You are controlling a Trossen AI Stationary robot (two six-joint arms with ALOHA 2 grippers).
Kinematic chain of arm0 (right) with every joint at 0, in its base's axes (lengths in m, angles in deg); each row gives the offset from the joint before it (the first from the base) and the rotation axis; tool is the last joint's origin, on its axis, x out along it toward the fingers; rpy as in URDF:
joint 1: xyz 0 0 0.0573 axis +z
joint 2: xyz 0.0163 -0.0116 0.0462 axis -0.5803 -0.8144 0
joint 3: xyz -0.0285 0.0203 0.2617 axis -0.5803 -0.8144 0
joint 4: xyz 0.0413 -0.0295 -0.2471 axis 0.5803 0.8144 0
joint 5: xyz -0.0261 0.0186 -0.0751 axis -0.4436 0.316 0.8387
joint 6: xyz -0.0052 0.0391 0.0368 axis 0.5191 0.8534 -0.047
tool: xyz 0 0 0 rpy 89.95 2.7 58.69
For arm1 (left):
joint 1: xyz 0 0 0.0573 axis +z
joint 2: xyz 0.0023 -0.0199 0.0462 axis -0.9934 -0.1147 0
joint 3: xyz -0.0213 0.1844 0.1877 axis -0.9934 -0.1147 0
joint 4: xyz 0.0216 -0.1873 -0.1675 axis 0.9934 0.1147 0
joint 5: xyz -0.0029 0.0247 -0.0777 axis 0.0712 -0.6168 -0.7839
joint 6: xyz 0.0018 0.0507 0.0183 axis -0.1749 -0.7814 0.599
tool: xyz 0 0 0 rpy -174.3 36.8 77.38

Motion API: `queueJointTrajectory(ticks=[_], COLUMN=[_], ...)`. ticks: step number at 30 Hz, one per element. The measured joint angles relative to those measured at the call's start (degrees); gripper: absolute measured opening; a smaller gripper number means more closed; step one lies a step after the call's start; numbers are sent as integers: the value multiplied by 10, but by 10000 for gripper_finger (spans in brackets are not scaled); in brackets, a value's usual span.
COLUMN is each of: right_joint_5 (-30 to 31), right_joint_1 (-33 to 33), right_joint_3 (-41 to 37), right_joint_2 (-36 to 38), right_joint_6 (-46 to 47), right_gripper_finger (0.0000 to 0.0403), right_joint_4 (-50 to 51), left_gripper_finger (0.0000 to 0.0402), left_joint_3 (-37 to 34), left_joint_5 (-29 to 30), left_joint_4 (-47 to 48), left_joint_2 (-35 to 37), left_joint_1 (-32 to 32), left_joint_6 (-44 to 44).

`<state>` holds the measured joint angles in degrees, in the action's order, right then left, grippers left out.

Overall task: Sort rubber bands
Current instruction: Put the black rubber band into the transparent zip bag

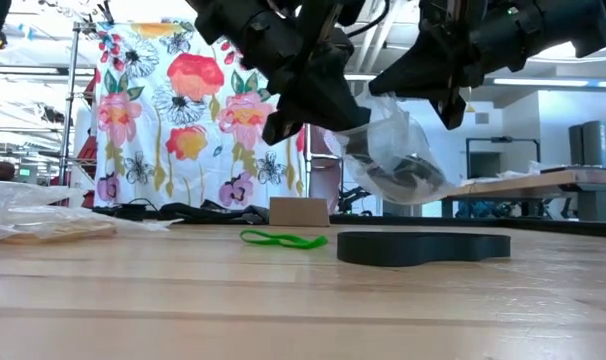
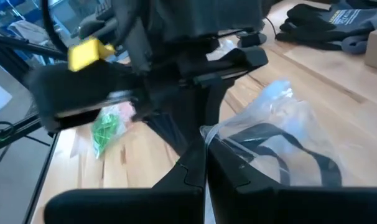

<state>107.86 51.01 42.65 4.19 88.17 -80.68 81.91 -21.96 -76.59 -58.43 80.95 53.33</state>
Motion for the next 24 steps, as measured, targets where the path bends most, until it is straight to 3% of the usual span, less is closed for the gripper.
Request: queueJointTrajectory(ticks=[5, 11, 19, 24], right_joint_5=[0, 4, 28, -12], right_joint_1=[2, 2, 2, -9], right_joint_3=[0, 0, 0, 0], right_joint_2=[0, 1, 55, 116], right_joint_6=[1, 5, 15, 20], right_gripper_finger=[0, 0, 0, 0], right_joint_4=[9, 27, 79, 87], left_gripper_finger=[102, 155, 165, 164], left_joint_3=[36, 102, 176, 200], left_joint_5=[-15, -21, -31, 5], left_joint_4=[32, 168, 307, 350], left_joint_2=[0, 0, 0, 30], left_joint_1=[8, 16, 14, 5], left_joint_6=[-4, -34, -61, -101])
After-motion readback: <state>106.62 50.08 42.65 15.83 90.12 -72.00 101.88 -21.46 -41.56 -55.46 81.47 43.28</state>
